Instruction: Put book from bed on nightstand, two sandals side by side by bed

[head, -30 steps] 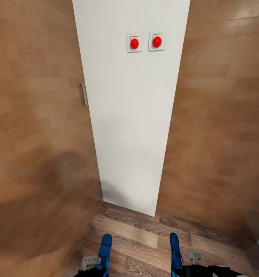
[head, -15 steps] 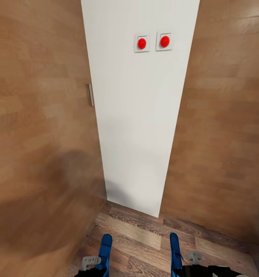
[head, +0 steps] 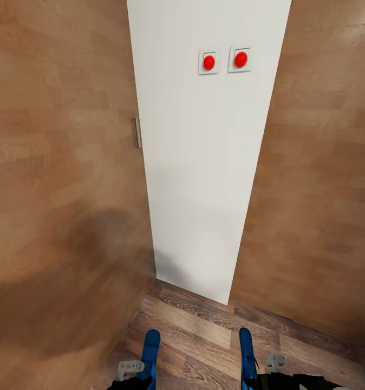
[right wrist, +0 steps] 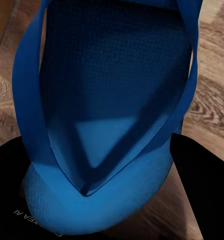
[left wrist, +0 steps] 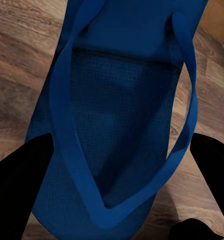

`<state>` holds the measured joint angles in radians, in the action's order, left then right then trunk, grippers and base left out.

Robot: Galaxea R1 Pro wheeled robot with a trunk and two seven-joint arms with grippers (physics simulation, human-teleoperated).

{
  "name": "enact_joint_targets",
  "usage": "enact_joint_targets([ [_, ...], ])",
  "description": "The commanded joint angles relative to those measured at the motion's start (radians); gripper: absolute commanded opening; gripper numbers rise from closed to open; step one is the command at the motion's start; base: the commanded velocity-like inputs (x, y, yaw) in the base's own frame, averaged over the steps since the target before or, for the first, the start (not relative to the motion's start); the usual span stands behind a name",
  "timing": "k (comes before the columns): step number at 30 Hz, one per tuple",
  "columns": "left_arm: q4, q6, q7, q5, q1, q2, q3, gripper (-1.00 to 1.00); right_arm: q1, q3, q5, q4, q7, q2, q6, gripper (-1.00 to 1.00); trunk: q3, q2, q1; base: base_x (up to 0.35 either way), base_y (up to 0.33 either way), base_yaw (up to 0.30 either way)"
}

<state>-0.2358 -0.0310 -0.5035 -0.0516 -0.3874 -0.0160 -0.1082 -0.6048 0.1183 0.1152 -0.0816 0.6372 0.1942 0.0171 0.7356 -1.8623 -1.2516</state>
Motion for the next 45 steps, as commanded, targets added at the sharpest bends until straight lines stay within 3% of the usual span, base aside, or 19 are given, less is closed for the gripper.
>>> enact_joint_targets([
  [1,0.001,0.000,-0.005,-0.002,-0.001,-0.004,-0.007,-1.00,-0.001,0.009,0.009,-0.001,0.002,0.001,0.002,-1.00,0.001,0.000,0.001,-0.275,-0.079,0.001],
  [12,0.001,0.000,-0.003,-0.002,-0.001,-0.010,-0.007,-1.00,-0.001,0.009,0.009,-0.002,0.002,0.001,0.002,-1.00,0.001,0.000,0.001,-0.068,-0.020,0.056],
  [45,0.001,0.000,-0.003,-0.002,-0.001,-0.012,-0.007,-1.00,-0.001,0.009,0.009,-0.002,0.002,0.001,0.003,-1.00,0.001,0.000,0.001,0.000,0.000,0.285],
])
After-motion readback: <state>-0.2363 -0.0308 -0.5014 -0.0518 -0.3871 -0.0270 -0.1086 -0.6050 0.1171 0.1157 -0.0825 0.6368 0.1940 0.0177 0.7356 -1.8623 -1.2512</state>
